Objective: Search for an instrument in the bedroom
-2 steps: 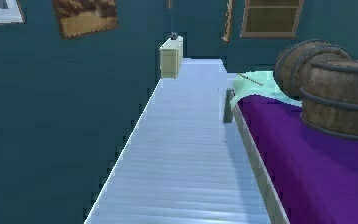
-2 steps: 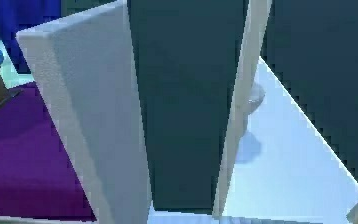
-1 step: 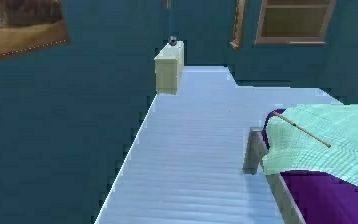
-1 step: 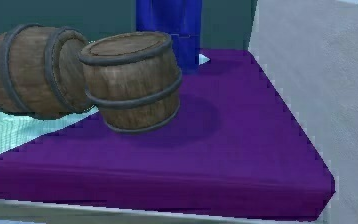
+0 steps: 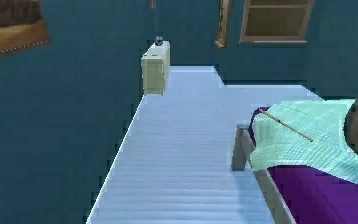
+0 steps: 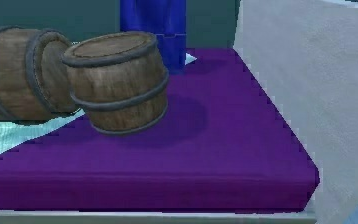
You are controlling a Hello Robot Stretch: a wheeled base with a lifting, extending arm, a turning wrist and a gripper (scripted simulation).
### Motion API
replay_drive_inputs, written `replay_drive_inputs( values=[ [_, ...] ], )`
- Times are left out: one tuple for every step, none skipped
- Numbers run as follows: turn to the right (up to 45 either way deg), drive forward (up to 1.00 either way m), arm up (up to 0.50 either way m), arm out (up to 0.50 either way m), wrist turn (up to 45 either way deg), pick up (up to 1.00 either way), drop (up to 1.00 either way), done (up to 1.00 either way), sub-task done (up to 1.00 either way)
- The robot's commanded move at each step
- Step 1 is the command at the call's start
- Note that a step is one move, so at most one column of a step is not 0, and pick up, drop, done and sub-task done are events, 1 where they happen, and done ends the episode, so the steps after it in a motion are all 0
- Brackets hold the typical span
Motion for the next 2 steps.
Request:
replay_drive_inputs(
  values=[
    [0.0, 1.0, 0.0, 0.0, 0.0, 0.0, 0.0, 0.0, 0.0],
    [0.0, 1.0, 0.0, 0.0, 0.0, 0.0, 0.0, 0.0, 0.0]
  ],
)
